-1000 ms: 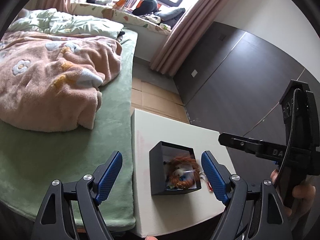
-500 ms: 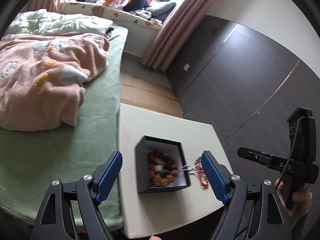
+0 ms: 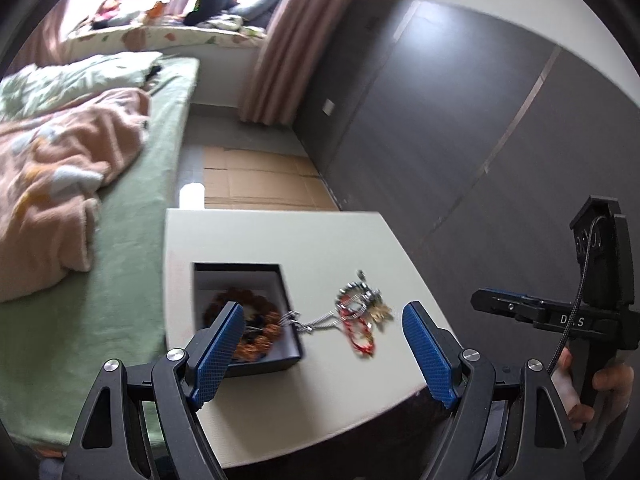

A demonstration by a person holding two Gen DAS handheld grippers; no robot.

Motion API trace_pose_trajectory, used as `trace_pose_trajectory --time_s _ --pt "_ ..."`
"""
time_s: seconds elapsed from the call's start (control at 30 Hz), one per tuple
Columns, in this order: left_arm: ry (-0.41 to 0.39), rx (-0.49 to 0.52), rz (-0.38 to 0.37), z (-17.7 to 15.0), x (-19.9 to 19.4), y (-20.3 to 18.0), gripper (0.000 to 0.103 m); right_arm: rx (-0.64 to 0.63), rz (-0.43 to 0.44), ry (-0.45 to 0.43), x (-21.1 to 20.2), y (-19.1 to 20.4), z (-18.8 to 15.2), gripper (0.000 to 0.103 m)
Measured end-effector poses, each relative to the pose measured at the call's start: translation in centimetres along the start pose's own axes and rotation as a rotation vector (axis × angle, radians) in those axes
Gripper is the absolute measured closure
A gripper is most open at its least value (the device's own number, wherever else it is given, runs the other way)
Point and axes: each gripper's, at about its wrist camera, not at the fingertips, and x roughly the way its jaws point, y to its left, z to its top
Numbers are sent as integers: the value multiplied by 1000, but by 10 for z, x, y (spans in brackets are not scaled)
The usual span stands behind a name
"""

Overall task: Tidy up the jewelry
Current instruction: 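Move both tools back from the box toward the remaining jewelry, then grasp the silver charm with the left tool while the right tool grasps the red string bracelet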

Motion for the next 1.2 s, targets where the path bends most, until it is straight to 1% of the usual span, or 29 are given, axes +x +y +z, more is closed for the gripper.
trace_pose_trajectory --time_s 0.07,0.17,0.23,0.27,0.33,0.4,0.43,0.47,0.5,0.53,0.6,0.63,0.73,0.77,0.8,0.83,0.87,0.9,1.03,1.1,1.13,1.2 --pt "23 41 19 -1 4 -15 21 30 26 -4 -1 -15 -8 57" --pt "56 111 19 0 11 -38 21 99 46 -16 -2 -39 -17 57" --pt "73 150 31 3 15 -51 21 145 79 -27 -2 -57 -22 56" --pt "71 176 36 5 16 -58 21 164 92 -30 0 -64 -23 53" --pt "76 239 34 11 20 -70 21 196 111 -42 4 -75 -24 38" --pt "90 301 48 17 30 -82 21 224 149 -47 9 -84 -23 35" --pt "96 318 58 20 36 -84 21 249 184 -42 16 -90 -22 34" --pt "104 332 60 21 41 -85 21 265 198 -35 22 -95 -21 31" --pt "112 340 55 23 47 -85 22 276 200 -31 26 -98 -21 23" --pt "122 345 47 24 53 -85 22 288 197 -28 31 -101 -21 20" --pt "151 359 33 27 70 -85 25 308 184 -18 41 -107 -22 20" --pt "173 372 32 29 82 -85 28 321 179 -20 43 -111 -22 20" --pt "232 395 20 32 112 -85 37 397 136 -37 51 -128 -25 20" --pt "244 401 17 33 119 -85 38 426 128 -32 55 -136 -27 20" --pt "257 411 14 33 127 -85 39 457 135 -24 57 -142 -28 20" --pt "273 424 11 33 137 -86 42 510 169 -19 61 -150 -30 20" --pt "284 433 8 33 144 -87 43 536 196 -26 61 -156 -31 20" --pt "302 445 1 32 153 -87 46 550 206 -33 61 -159 -31 20" --pt "351 480 -10 27 183 -91 52 586 182 -46 66 -166 -32 20" --pt "377 495 -12 23 198 -92 53 613 190 -31 74 -172 -34 20" --pt "393 503 -16 20 207 -94 56 637 197 -13 81 -177 -35 20" --pt "417 516 -17 15 221 -93 58 664 219 9 91 -184 -35 20"
